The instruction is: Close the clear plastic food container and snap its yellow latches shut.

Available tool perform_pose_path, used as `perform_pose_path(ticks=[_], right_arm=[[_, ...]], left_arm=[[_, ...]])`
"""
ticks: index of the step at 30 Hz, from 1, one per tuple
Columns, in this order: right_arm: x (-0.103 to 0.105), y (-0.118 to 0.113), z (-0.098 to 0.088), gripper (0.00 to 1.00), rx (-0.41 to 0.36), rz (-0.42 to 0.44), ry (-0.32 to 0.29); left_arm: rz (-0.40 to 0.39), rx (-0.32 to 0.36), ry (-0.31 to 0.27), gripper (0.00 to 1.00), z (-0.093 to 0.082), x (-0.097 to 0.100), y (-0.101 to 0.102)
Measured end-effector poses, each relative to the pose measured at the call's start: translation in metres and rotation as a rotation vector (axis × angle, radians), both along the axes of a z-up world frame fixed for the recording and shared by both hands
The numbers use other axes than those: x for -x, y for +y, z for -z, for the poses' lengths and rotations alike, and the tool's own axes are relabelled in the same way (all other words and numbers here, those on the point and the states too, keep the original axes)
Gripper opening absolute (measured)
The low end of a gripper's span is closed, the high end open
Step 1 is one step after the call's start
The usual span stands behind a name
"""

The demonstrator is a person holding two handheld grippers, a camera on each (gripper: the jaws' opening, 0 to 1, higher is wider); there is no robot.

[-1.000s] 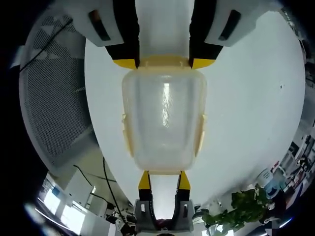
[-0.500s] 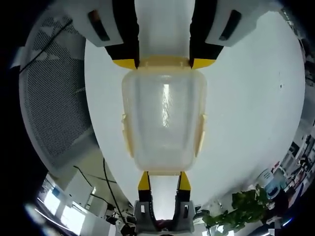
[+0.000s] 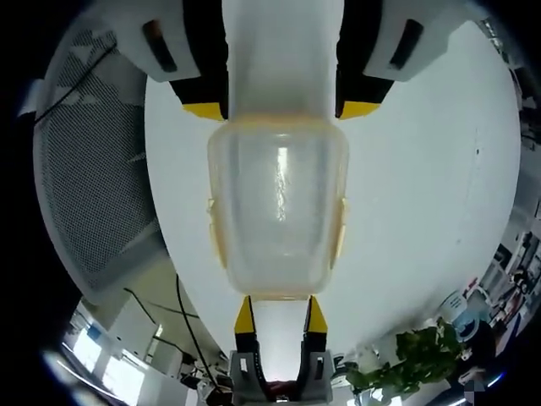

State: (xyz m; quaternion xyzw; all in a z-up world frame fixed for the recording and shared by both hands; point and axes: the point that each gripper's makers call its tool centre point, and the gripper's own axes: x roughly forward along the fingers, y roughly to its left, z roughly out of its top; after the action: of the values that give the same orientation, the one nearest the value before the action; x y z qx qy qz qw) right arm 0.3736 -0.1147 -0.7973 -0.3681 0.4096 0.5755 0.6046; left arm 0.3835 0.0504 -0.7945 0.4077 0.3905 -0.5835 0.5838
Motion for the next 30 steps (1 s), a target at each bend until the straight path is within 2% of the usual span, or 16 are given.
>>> perform_pose_path(ticks=[9, 11, 13, 15, 18, 21, 25, 30], right_arm=[[0.004, -0.002, 0.0, 0.41, 0.004, 0.018, 0.01], [0.003, -0.003, -0.002, 0.41, 0.004, 0.031, 0.008], [0.003, -0.001, -0.004, 0.41, -0.012, 0.102, 0.029], [0.0, -0.001, -0.004, 0.41, -0.012, 0.13, 0.029], [-0.002, 0.001, -0.006, 0.4, -0.029, 0.206, 0.044], [-0.002, 0.004, -0.008, 0.4, -0.043, 0.241, 0.054], [-0.002, 0.004, -0.008, 0.39, -0.044, 0.286, 0.072], [-0.005, 0.0, -0.007, 0.38, -0.043, 0.329, 0.071]], left_arm=[[-0.037, 0.005, 0.01, 0.45, -0.001, 0.0, 0.0], [-0.089, 0.012, 0.033, 0.45, -0.002, 0.002, 0.001], [-0.108, 0.013, 0.048, 0.44, -0.003, 0.004, 0.001], [-0.144, 0.021, 0.054, 0.41, -0.005, 0.003, 0.0], [-0.235, 0.062, 0.098, 0.39, -0.009, 0.002, -0.004], [-0.302, 0.074, 0.126, 0.39, -0.011, 0.0, -0.003], [-0.347, 0.063, 0.146, 0.38, -0.009, 0.001, 0.001], [-0.423, 0.095, 0.176, 0.37, -0.009, 0.002, -0.001]])
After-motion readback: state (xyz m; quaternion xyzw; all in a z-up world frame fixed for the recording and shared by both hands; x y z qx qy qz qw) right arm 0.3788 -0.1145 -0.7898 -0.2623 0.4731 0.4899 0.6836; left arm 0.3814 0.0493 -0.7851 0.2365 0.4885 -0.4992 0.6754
